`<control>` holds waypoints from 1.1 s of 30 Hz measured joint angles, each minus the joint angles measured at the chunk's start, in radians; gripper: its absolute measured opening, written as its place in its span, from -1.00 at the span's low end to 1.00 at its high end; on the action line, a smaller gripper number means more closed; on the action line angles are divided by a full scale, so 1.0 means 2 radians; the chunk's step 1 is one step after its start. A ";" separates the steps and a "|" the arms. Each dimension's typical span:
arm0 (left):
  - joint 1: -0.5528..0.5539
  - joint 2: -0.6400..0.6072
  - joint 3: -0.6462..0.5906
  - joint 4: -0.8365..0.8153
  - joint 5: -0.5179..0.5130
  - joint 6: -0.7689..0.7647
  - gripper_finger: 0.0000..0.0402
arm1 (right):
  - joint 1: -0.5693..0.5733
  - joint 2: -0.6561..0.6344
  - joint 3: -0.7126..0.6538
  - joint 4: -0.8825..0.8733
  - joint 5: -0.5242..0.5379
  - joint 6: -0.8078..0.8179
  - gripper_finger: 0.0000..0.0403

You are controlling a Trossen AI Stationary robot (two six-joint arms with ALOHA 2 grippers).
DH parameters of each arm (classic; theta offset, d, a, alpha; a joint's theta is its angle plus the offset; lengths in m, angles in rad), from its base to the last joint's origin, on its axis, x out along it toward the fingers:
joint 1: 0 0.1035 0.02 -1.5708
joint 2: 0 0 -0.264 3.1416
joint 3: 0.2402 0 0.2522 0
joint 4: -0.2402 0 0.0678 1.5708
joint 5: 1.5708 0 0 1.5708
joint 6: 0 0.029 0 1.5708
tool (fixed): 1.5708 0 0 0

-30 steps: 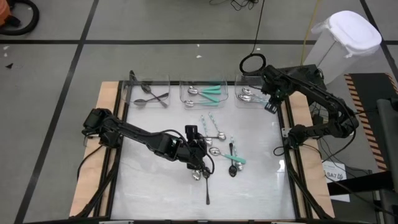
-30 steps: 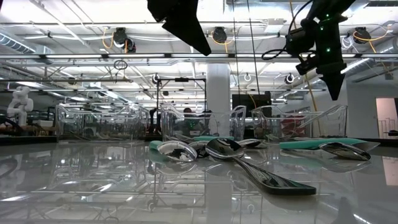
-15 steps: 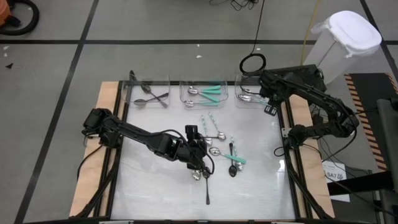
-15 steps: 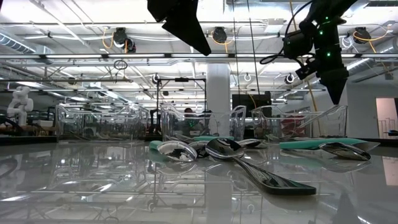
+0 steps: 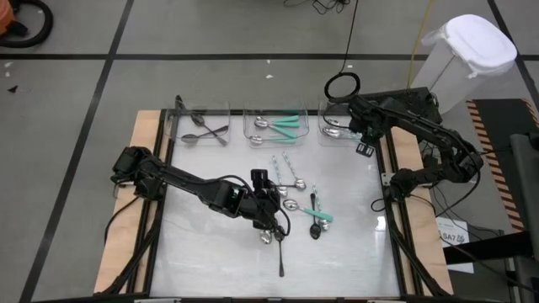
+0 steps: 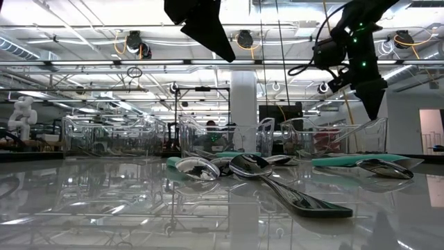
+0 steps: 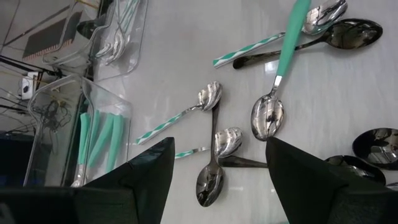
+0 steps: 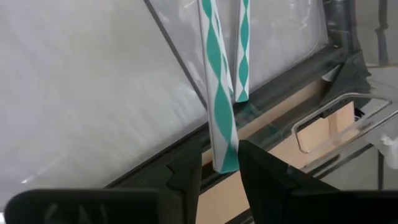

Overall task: Sort silverware by color (type)
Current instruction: Put the green patterned spoon into the right transparent bin

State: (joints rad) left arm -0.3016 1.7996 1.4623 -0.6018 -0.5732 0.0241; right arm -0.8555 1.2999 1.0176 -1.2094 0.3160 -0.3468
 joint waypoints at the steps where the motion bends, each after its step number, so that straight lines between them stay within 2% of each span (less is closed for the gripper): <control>1: 0.000 0.000 0.000 0.000 0.000 0.000 0.26 | 0.000 0.002 0.000 0.003 0.000 0.002 -0.49; 7: 0.000 0.000 0.000 0.000 0.000 0.000 0.26 | 0.000 0.007 0.000 0.006 -0.002 0.003 -0.56; 15: 0.000 0.000 0.000 0.000 0.000 0.000 0.26 | 0.000 0.007 0.001 0.002 -0.003 0.002 -0.95; 17: 0.000 0.000 0.000 0.000 0.000 0.000 0.26 | 0.000 0.007 0.001 0.003 -0.003 0.000 -0.98; 26: 0.000 0.000 0.000 0.000 0.000 0.000 0.26 | 0.000 0.007 0.001 -0.003 -0.013 0.016 -0.95; 29: 0.000 0.000 0.000 0.001 0.000 0.000 0.26 | 0.003 0.007 0.000 -0.004 -0.003 0.020 -0.81; 33: 0.000 0.000 0.000 0.001 0.000 0.000 0.26 | 0.003 0.007 0.000 -0.002 -0.002 0.026 -0.50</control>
State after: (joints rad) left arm -0.3016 1.7999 1.4620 -0.6006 -0.5735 0.0246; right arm -0.8486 1.3136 1.0183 -1.2124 0.3116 -0.2943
